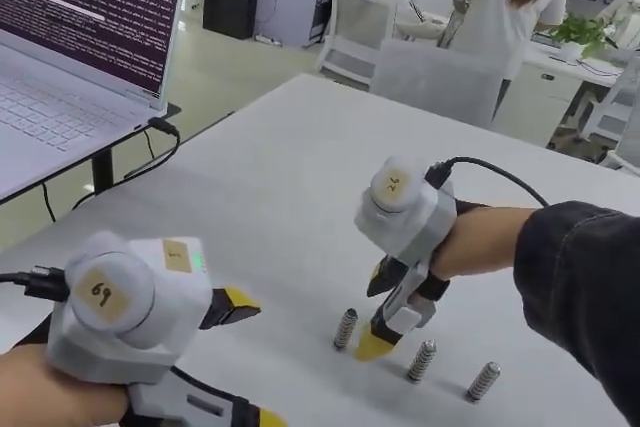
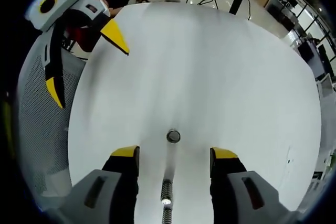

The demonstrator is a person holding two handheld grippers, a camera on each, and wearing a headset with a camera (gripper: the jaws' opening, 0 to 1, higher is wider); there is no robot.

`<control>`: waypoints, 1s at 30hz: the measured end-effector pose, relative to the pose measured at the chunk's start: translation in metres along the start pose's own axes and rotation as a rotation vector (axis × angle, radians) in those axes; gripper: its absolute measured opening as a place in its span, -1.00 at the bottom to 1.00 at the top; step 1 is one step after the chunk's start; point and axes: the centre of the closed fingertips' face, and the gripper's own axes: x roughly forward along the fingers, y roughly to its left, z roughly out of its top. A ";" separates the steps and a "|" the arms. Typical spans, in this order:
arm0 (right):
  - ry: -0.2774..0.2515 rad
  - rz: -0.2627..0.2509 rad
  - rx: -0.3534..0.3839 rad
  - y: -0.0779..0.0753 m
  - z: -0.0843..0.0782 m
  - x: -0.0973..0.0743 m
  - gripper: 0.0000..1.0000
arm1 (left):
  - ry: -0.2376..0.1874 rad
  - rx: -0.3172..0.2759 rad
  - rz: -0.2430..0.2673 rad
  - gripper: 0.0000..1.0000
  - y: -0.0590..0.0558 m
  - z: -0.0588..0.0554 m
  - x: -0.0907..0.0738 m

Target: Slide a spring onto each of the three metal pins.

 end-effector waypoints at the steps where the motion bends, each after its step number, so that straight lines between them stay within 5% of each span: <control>1: -0.007 -0.003 0.004 0.000 0.000 -0.001 0.06 | 0.000 0.000 0.000 0.41 0.000 0.000 0.000; 30: -0.365 -0.187 0.192 0.008 -0.008 -0.072 0.28 | -0.012 0.013 -0.004 0.42 -0.002 0.014 -0.001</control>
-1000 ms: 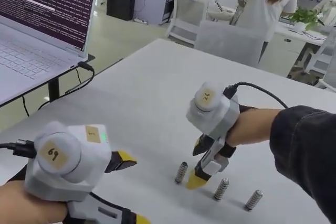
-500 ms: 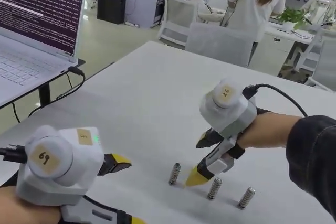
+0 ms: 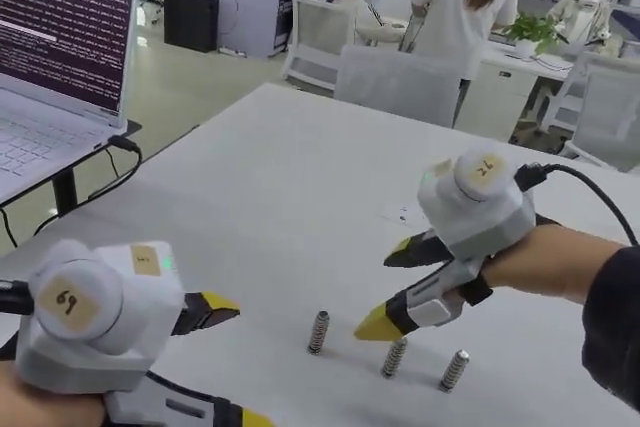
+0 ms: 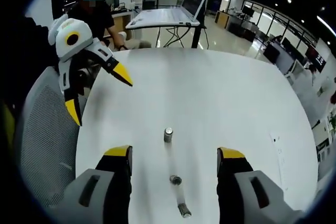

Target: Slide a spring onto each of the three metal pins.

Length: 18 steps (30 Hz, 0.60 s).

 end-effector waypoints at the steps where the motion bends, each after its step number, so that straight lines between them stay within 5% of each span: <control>1: -0.011 -0.007 0.009 0.001 0.000 -0.004 0.29 | -0.001 0.001 -0.001 0.42 0.000 0.000 0.000; 18: -0.198 -0.147 0.130 0.004 -0.007 -0.058 0.38 | -0.015 -0.006 -0.004 0.44 -0.003 0.009 -0.001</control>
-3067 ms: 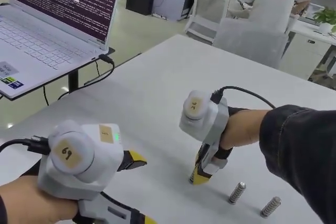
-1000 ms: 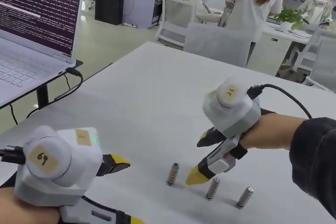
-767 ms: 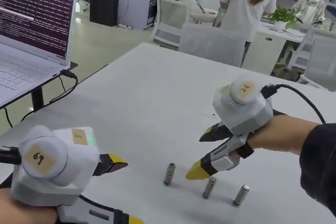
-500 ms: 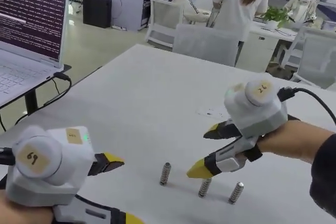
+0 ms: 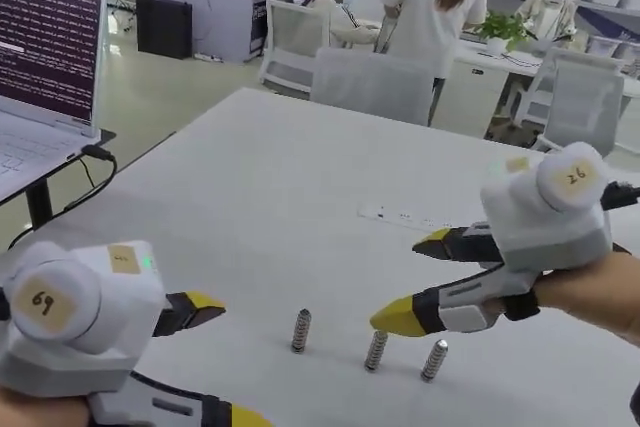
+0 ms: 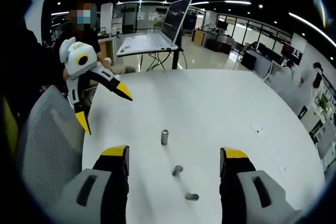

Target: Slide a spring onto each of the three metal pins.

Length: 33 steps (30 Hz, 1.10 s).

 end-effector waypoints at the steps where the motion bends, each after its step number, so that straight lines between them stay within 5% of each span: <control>1: -0.002 -0.008 0.003 -0.001 -0.002 -0.002 0.38 | 0.000 0.000 0.000 0.44 0.000 0.000 0.000; 20: -0.117 -0.149 0.158 0.011 -0.040 -0.068 0.41 | -0.025 -0.012 0.009 0.46 -0.003 0.007 -0.010; 33: -0.185 -0.226 0.256 0.026 -0.068 -0.094 0.47 | -0.043 -0.038 0.029 0.49 -0.003 0.009 -0.015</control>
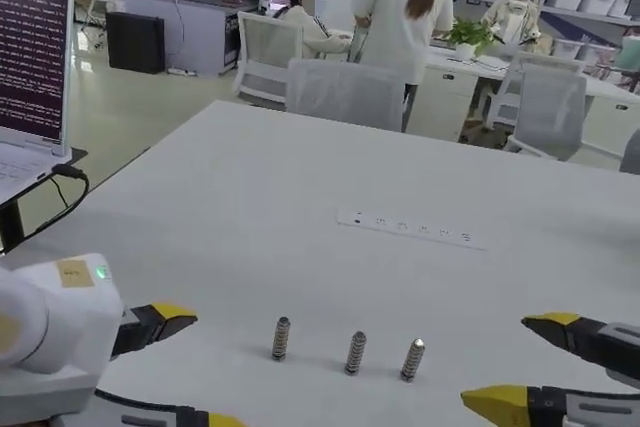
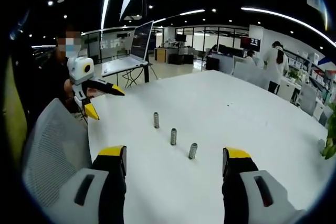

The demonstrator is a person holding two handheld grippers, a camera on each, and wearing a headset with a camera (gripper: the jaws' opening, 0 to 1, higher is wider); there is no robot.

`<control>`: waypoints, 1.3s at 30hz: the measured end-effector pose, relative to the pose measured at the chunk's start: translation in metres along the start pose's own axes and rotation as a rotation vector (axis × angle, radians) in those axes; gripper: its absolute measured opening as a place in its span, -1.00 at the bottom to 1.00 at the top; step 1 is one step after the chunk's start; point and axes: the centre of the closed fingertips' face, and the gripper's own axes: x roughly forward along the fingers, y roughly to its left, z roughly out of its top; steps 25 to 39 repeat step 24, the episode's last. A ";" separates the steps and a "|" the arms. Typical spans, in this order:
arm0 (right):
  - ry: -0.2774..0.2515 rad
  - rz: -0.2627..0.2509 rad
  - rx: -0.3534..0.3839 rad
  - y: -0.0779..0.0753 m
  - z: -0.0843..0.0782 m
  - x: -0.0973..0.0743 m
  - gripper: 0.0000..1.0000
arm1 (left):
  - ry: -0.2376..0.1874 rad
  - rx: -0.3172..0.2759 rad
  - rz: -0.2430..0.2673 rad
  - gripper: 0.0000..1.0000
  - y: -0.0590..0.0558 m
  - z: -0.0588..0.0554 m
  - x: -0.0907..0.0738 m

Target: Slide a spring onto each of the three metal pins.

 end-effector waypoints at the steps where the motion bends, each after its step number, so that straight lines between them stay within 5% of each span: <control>1: -0.007 -0.009 -0.001 -0.001 -0.002 -0.002 0.49 | -0.004 -0.004 0.002 0.49 0.000 0.001 0.000; 15: -0.009 -0.060 0.065 -0.001 -0.032 -0.016 0.66 | -0.023 -0.041 0.019 0.51 0.001 0.000 -0.002; 39: -0.008 -0.056 0.062 0.000 -0.033 -0.007 0.74 | -0.016 -0.049 0.020 0.52 0.002 -0.004 -0.003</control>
